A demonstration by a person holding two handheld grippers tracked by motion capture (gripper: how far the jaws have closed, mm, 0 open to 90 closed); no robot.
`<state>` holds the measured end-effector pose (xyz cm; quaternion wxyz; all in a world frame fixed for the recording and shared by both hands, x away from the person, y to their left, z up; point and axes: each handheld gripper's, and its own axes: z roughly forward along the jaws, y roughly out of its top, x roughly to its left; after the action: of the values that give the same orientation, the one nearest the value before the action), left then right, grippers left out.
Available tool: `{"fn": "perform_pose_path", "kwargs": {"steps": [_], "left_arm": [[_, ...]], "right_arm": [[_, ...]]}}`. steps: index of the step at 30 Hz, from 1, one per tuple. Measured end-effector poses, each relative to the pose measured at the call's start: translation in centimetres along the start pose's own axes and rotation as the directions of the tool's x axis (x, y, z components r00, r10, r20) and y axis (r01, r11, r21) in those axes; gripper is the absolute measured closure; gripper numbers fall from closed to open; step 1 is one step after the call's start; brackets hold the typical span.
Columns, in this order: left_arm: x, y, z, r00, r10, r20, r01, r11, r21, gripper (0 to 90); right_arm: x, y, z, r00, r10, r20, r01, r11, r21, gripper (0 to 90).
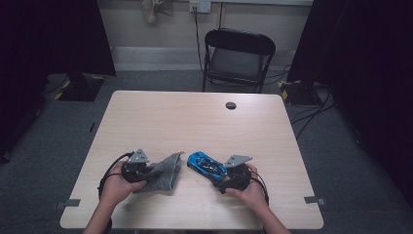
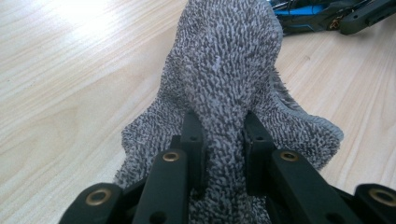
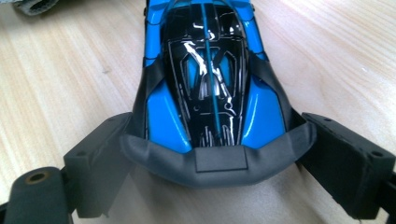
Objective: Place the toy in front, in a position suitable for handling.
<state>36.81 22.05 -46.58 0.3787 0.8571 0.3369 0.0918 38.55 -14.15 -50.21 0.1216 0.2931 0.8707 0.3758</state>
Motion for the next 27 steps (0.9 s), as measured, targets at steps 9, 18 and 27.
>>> {"fn": "perform_pose_path", "kwargs": {"steps": [9,18,27], "left_arm": [[-0.9,1.4,-0.4,0.9997,-0.024,0.009,0.024,0.9988,-0.043,75.3],[-2.5,5.4,0.9,0.9992,0.026,0.031,-0.024,0.9963,-0.083,75.5],[-4.4,8.3,5.2,0.9982,0.012,0.059,-0.007,0.9968,-0.08,75.8]], "right_arm": [[0.1,-0.1,-0.2,0.9999,-0.011,-0.011,0.011,1.0,-0.023,23.7],[0.1,-0.1,-0.2,0.9999,-0.008,-0.008,0.008,1.0,-0.024,23.7],[0.1,-0.1,-0.1,0.9999,-0.007,-0.008,0.007,1.0,-0.024,23.7]]}}
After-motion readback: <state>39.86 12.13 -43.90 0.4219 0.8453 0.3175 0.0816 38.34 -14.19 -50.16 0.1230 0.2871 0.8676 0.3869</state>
